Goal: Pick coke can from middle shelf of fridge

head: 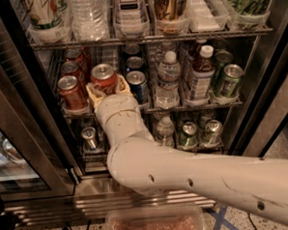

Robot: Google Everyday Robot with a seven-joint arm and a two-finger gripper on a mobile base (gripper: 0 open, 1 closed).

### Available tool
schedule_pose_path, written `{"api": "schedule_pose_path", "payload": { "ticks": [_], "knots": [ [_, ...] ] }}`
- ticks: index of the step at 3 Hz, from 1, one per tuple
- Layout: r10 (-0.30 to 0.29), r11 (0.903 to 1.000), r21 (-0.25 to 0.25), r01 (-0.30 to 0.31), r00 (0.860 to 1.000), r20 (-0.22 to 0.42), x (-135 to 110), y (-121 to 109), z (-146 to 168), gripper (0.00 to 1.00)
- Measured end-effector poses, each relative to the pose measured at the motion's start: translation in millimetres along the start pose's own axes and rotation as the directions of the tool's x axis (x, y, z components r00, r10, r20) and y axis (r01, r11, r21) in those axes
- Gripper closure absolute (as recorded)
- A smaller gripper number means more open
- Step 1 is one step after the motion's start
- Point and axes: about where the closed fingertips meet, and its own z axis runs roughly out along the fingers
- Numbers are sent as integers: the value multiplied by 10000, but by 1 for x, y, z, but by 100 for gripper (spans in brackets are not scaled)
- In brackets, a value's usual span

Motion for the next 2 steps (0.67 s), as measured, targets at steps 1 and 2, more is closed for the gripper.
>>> {"api": "schedule_pose_path", "payload": {
  "ticks": [1, 2],
  "knots": [
    [503, 9986, -136, -515, 9957, -777, -3, -20, -19, 100],
    [1169, 9922, -264, -1216, 9837, -1367, -5, -46, -28, 100]
  ]
}}
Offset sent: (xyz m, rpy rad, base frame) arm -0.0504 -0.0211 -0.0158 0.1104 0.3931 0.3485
